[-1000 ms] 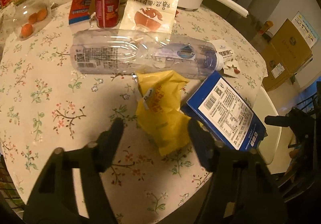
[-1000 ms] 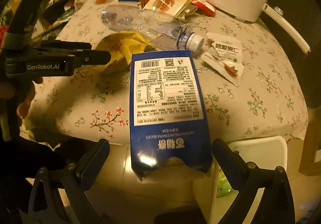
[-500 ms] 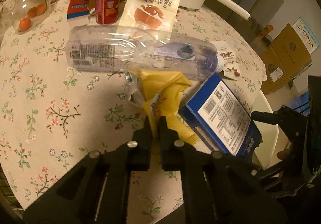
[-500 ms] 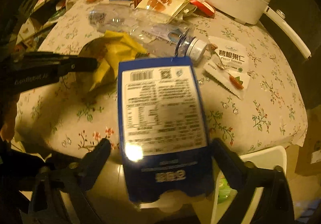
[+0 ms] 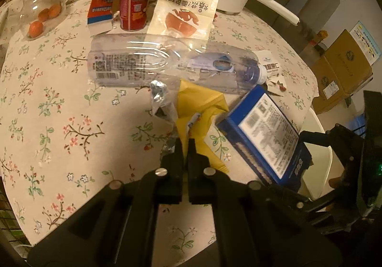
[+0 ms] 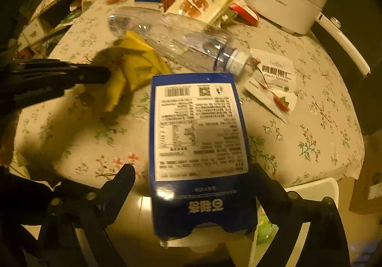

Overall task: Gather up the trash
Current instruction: 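Grasp the yellow wrapper with the left gripper and lift it, then carry the yellow wrapper and blue box over the bin and release both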

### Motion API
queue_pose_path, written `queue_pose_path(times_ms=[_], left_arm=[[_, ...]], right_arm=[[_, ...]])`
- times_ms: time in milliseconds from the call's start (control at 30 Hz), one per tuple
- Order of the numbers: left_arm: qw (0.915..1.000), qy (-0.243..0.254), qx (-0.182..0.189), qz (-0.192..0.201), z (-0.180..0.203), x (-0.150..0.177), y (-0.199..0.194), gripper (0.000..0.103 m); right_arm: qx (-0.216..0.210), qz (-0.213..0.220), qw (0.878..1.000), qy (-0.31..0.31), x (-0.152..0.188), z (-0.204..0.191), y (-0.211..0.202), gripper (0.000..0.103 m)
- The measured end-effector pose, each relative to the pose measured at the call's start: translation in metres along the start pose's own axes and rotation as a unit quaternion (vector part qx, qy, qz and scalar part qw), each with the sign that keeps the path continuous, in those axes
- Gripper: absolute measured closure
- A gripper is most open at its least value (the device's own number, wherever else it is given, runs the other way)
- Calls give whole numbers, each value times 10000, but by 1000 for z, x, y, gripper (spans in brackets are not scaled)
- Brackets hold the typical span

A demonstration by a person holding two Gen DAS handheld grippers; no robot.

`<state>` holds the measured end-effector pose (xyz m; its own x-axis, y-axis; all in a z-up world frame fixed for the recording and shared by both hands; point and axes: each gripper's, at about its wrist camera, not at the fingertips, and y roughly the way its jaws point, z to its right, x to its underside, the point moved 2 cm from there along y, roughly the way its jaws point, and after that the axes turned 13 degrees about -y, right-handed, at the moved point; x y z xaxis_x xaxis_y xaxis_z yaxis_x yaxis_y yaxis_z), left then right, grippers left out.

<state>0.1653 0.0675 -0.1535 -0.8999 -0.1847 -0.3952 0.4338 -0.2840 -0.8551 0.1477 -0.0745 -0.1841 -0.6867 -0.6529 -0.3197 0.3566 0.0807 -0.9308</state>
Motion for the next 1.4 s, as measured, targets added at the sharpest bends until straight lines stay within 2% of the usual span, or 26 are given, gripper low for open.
queue_pose_path(times_ms=[100,267,400,867,1400], left_arm=[[10000,-32,5,-15,-1,-1,1,100],[10000,-44,7,-24,-2,-1,0,100],[10000,-17,16,0,-2,-1,-2,100],[9987,374,159,305,21,6,-36,101],[9955,586,401,627,45,5,-61,101]], right_arm=[[108,-65,9999,-40,-2,2,7,2],[-239,-365,9983,386,1,16,31,2],[-259,-243,9986,394,1,21,29,7],[-402,96,9982,424,17,21,-21,8],[-141,488,9929,1074,39,66,-71,8]])
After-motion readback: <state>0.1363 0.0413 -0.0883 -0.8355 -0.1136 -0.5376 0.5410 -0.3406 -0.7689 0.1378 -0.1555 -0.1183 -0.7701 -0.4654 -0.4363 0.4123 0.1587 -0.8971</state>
